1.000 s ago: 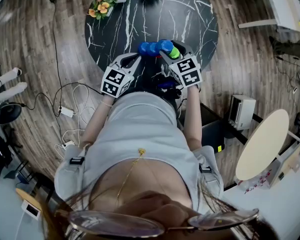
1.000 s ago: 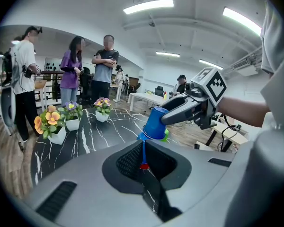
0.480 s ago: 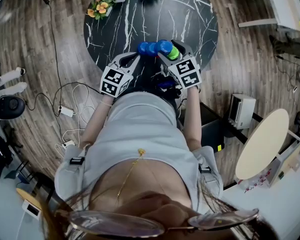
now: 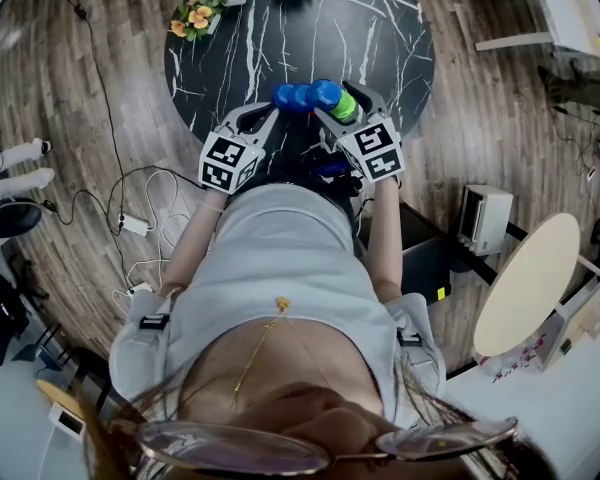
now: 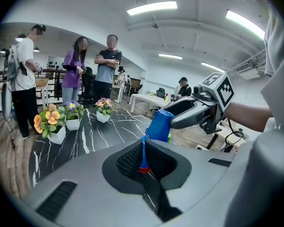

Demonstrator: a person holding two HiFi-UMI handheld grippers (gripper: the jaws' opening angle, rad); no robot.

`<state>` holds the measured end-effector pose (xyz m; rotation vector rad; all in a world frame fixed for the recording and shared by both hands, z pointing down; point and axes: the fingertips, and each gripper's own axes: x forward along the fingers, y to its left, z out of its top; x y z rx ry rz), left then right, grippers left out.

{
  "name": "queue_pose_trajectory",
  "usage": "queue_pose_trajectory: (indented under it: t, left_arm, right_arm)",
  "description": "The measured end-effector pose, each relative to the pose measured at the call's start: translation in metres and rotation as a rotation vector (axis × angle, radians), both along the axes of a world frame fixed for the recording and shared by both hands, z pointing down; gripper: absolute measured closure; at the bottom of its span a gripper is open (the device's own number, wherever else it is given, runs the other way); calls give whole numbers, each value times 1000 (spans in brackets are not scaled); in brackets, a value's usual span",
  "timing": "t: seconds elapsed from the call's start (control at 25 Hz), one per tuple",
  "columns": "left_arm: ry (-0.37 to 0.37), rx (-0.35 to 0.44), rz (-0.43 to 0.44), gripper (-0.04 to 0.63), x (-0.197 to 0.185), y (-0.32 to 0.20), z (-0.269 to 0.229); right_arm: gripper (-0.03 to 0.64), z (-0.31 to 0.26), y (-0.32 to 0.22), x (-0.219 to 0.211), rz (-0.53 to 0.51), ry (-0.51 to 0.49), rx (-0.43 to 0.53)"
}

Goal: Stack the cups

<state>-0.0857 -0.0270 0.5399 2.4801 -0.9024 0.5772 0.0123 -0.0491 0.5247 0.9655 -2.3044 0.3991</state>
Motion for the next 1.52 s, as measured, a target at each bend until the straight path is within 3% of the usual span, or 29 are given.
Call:
queue_pose_trajectory:
  t: [0.48,1.12,1.52]
  left_arm:
    - [-6,22,24,555,11,-7,-5]
    - [32,87,113,557,37,0,-40]
    - [82,134,159,557,52,1,-66]
  right_arm:
    - [331,-5,13,22,78,-49,20]
    - [565,-32,29,22,126,-205,158]
    - [589,-50,34,5,65,-269,240]
